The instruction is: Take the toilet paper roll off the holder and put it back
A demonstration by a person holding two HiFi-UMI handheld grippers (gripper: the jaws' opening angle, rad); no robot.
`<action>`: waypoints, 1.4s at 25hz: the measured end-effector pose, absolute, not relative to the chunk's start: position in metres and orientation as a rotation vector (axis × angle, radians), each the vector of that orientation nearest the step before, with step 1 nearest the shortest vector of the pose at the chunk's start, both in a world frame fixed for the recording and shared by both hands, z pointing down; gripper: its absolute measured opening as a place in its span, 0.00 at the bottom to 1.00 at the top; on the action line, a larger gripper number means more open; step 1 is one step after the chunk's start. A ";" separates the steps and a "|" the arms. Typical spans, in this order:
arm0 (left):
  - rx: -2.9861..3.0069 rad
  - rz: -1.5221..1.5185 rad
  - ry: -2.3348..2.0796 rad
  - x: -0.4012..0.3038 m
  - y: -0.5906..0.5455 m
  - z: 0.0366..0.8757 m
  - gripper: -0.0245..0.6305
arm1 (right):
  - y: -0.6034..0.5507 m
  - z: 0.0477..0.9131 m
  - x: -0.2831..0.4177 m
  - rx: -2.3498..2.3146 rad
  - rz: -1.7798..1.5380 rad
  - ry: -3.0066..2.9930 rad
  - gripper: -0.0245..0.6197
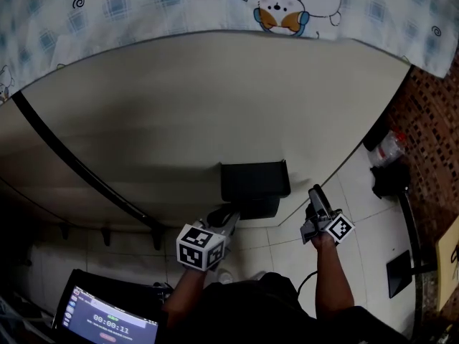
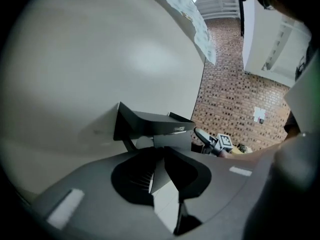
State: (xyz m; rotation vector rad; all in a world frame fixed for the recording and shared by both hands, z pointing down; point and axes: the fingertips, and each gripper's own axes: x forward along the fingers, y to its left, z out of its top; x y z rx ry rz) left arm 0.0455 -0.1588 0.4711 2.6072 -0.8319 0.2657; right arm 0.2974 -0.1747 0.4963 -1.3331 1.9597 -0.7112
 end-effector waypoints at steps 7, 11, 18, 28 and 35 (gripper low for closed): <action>2.673 0.273 -0.989 0.044 -0.167 0.477 0.17 | -0.159 0.409 0.301 -1.498 -0.380 1.933 0.67; 2.695 0.241 -1.032 0.040 -0.166 0.478 0.17 | -0.161 0.374 0.273 -1.505 -0.246 2.045 0.67; 2.633 0.209 -1.084 0.021 -0.166 0.473 0.17 | -0.164 0.351 0.232 -1.615 -0.025 2.212 0.67; 2.574 -0.032 -1.718 -0.059 -0.182 0.390 0.06 | -0.142 0.330 0.184 -1.780 0.305 2.291 0.31; 2.685 -0.148 -1.721 -0.055 -0.168 0.354 0.06 | -0.125 0.324 0.169 -1.873 0.422 2.289 0.04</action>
